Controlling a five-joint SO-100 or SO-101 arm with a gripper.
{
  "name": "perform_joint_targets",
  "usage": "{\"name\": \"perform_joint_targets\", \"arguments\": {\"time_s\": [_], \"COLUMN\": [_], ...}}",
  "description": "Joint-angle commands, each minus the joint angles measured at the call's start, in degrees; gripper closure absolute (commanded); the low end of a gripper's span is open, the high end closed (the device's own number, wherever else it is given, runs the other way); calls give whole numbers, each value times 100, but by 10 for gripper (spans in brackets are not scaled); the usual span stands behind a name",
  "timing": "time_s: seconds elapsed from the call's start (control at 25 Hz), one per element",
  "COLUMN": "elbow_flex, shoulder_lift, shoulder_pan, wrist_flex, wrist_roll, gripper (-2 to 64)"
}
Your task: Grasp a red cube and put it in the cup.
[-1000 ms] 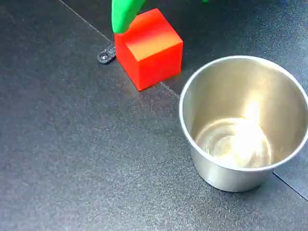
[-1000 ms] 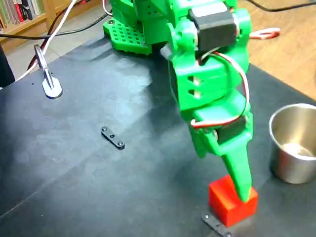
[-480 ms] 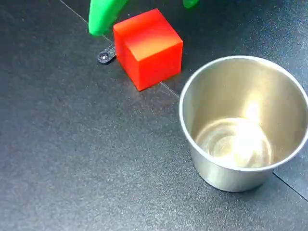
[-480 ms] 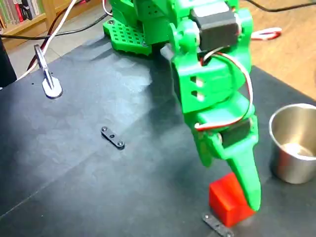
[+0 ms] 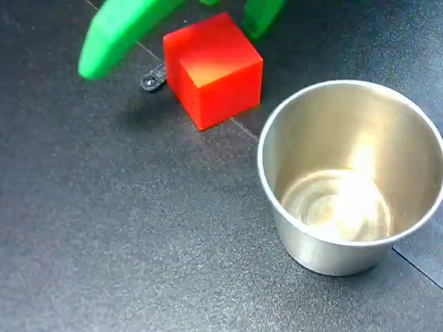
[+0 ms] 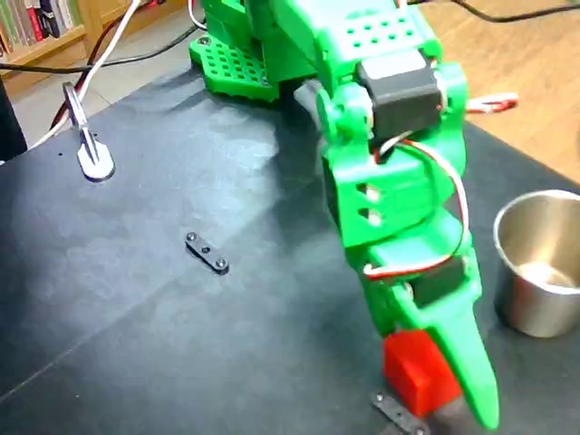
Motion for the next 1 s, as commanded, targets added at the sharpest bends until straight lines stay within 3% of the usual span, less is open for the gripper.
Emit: {"name": "perform_joint_targets", "arguments": {"time_s": [0.0, 0.68, 0.96], "elbow_flex": [-343, -325, -325], "shoulder_lift": [-105, -237, -237], "shoulder_pan": [-62, -246, -237], "wrist_flex": [-88, 9, -44], "wrist_roll": [44, 53, 53], "gripper": [115, 125, 317]}}
